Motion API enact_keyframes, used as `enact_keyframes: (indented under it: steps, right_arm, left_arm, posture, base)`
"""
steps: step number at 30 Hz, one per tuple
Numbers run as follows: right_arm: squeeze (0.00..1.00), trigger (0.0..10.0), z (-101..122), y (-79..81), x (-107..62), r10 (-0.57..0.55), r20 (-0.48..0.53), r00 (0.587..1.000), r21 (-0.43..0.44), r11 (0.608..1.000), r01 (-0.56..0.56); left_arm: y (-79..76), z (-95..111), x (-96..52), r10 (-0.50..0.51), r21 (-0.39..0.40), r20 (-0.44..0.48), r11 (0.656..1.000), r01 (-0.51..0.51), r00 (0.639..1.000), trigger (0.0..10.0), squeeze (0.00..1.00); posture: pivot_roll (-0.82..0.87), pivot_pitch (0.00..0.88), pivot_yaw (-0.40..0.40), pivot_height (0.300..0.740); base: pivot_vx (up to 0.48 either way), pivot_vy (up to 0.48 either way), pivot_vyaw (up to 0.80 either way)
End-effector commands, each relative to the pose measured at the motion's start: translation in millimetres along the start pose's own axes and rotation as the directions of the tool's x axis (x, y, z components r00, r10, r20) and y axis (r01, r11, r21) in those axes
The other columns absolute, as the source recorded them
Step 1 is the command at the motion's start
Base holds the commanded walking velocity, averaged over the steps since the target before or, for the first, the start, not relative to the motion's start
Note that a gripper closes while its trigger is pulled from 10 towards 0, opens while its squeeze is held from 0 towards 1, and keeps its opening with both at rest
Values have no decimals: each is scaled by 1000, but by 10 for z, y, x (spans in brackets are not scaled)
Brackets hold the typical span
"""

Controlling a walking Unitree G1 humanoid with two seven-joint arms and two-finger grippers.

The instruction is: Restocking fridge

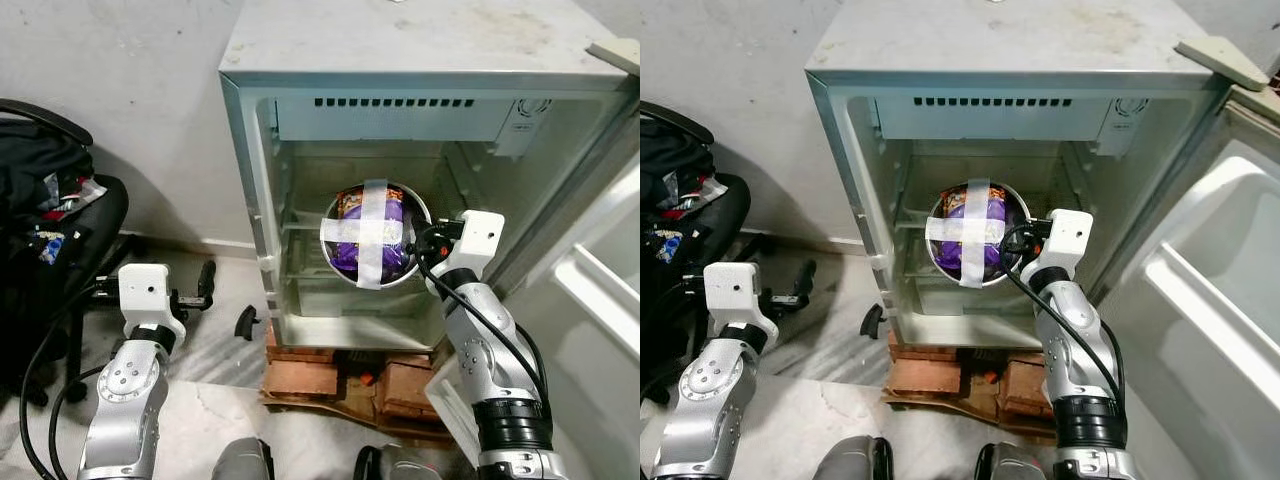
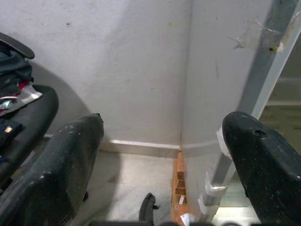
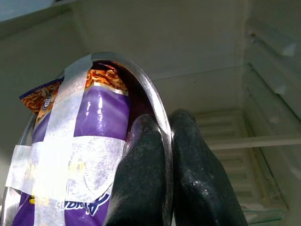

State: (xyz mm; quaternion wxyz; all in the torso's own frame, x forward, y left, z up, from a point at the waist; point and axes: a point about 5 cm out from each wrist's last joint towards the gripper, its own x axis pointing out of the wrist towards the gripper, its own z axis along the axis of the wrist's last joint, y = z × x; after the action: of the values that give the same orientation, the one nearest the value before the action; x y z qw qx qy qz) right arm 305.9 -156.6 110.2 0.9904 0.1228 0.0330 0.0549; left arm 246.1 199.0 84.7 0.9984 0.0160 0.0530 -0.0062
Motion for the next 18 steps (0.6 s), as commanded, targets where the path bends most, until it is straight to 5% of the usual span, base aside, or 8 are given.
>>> enact_keyframes:
  steps: [1, 10, 18]
  right_arm:
    - [0, 10000, 2, -47, -5, -33, -2, 999, 14, 999, 33]
    - [0, 10000, -74, -18, 47, -105, -29, 994, -27, 994, 104]
    - [0, 10000, 14, -152, 304, -205, -8, 979, -34, 978, 205]
  left_arm:
    - [24, -7, -31, 2, 3, -15, 1000, -2, 1000, 10000, 0]
    - [1, -12, -143, 6, 7, -34, 1000, -6, 999, 10000, 0]
    - [20, -74, -352, 11, 11, -77, 1000, -10, 997, 10000, 0]
  posture:
    - [32, 111, 2, 740]
    - [52, 167, -20, 740]
    - [90, 227, -29, 740]
  base:
    - [0, 0, 0]
    - [0, 0, 0]
    - [0, 0, 0]
